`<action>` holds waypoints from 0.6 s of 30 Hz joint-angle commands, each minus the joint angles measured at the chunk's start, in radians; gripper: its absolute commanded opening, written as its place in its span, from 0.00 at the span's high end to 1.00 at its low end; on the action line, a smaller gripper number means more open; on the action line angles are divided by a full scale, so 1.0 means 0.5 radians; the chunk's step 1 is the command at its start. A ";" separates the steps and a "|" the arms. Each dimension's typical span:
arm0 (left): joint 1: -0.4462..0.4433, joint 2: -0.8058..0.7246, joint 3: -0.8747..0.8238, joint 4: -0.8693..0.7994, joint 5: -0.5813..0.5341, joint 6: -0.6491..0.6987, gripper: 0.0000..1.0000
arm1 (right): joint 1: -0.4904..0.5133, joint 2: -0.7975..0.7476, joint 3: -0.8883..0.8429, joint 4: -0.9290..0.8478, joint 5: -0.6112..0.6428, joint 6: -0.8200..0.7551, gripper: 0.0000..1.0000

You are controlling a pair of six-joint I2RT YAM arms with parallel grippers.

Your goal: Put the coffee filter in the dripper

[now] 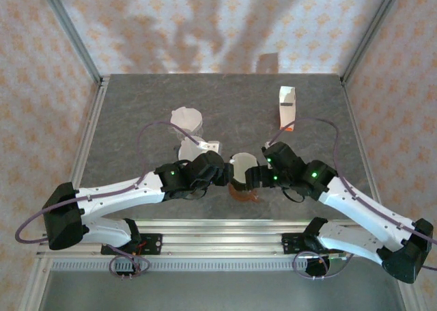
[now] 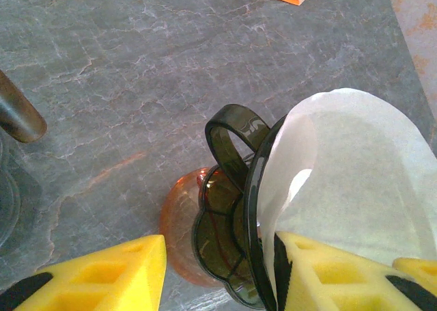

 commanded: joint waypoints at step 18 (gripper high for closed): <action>0.025 0.020 -0.004 -0.058 -0.014 -0.011 0.54 | -0.220 0.146 0.186 0.129 -0.060 -0.032 0.19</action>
